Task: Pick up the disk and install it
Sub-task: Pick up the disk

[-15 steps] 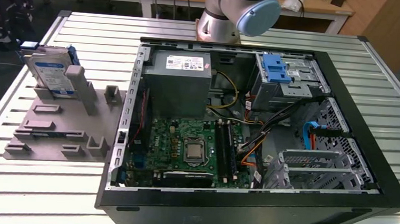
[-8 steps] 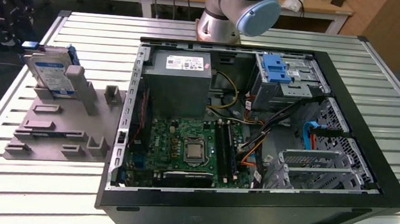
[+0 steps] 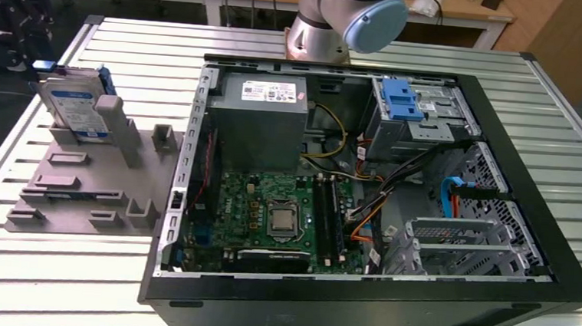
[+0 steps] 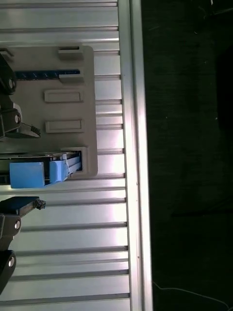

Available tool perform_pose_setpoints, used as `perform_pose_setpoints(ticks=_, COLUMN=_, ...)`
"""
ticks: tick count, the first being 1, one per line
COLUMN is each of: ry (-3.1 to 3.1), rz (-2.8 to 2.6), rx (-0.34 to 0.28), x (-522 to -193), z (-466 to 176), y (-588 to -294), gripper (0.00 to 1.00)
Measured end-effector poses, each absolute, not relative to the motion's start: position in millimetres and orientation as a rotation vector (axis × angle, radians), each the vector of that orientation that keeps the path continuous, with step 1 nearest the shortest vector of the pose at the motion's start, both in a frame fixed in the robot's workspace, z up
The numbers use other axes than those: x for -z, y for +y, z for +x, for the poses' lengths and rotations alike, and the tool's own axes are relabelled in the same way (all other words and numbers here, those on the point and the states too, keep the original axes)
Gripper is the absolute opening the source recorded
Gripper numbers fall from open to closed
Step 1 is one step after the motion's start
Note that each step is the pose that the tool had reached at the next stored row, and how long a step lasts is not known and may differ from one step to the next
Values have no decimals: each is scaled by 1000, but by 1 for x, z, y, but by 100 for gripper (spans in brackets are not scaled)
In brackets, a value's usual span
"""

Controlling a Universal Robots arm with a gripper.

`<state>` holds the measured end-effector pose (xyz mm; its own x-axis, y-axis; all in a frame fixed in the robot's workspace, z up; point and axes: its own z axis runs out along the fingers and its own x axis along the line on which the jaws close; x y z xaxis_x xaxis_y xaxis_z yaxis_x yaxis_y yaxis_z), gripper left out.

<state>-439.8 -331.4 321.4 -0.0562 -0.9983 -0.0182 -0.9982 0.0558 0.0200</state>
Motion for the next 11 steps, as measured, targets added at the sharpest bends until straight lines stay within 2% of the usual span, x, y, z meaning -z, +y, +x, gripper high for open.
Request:
perform_pose_setpoints(ticks=9, ry=-2282, rz=2157, rx=43, x=-308, z=-440, y=-331, gripper=59)
perform_pose_setpoints(ticks=10, ry=-2282, rz=2157, rx=43, x=-307, z=-440, y=-331, gripper=57)
perform_pose_setpoints(ticks=11, ry=-2282, rz=2157, rx=42, x=-307, z=-440, y=-331, gripper=51)
